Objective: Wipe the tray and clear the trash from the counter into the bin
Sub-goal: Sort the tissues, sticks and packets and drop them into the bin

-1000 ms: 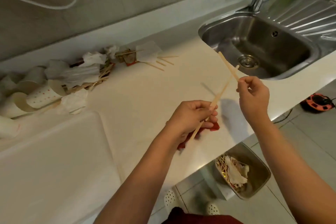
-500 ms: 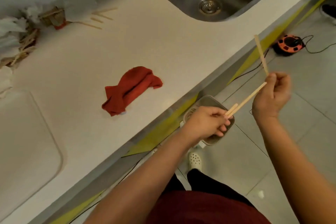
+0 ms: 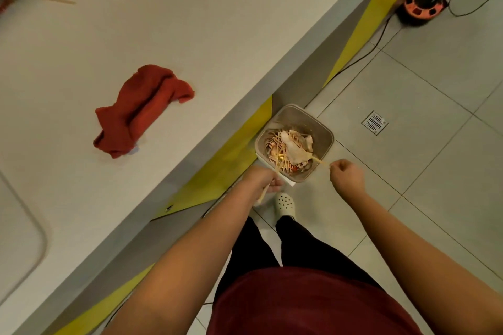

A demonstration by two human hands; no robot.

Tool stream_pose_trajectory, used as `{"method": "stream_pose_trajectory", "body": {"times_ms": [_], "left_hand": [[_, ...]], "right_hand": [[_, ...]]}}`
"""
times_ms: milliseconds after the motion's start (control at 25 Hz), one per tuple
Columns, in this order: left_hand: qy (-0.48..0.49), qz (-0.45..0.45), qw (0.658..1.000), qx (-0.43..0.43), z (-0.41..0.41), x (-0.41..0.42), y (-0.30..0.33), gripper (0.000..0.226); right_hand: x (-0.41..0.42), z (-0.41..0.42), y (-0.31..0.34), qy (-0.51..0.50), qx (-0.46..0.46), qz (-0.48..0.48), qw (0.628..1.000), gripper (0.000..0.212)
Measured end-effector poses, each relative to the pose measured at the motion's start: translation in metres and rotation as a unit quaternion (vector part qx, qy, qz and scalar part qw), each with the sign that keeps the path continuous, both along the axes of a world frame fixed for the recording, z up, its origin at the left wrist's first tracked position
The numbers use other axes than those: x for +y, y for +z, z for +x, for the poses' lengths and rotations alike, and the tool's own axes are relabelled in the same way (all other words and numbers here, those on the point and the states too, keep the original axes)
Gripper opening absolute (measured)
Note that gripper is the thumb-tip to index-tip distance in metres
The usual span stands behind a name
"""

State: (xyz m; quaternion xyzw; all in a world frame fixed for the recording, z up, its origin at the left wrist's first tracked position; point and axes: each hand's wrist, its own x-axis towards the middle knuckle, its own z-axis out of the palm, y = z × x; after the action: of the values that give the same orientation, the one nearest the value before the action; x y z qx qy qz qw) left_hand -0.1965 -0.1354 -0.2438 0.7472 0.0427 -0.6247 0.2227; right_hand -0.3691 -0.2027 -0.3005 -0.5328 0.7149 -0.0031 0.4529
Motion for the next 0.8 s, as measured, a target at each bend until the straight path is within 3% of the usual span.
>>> {"method": "stream_pose_trajectory", "body": {"times_ms": [200,280,440,600,680,800], "left_hand": [[-0.010,-0.037,0.996,0.084,0.008,-0.026,0.004,0.050],[-0.036,-0.037,0.996,0.075,0.012,-0.026,0.005,0.057],[-0.047,-0.065,0.996,0.042,0.014,-0.020,0.009,0.042],[-0.060,-0.131,0.989,0.017,0.007,-0.026,0.036,0.032],[-0.062,-0.192,0.979,0.014,0.001,-0.032,0.064,0.030],[0.011,-0.308,0.951,0.024,0.010,-0.029,0.126,0.029]], "right_hand": [[-0.016,0.027,0.019,0.073,-0.028,-0.001,0.997,0.044],[-0.018,0.033,0.024,0.087,-0.042,0.000,0.995,0.045],[-0.013,0.038,0.031,0.066,-0.073,0.002,0.995,0.032],[-0.014,0.049,0.057,0.061,-0.182,-0.108,0.975,0.021],[-0.024,0.057,0.086,0.063,-0.242,-0.188,0.950,0.021],[-0.043,0.083,0.140,0.080,-0.327,-0.265,0.903,0.020]]}}
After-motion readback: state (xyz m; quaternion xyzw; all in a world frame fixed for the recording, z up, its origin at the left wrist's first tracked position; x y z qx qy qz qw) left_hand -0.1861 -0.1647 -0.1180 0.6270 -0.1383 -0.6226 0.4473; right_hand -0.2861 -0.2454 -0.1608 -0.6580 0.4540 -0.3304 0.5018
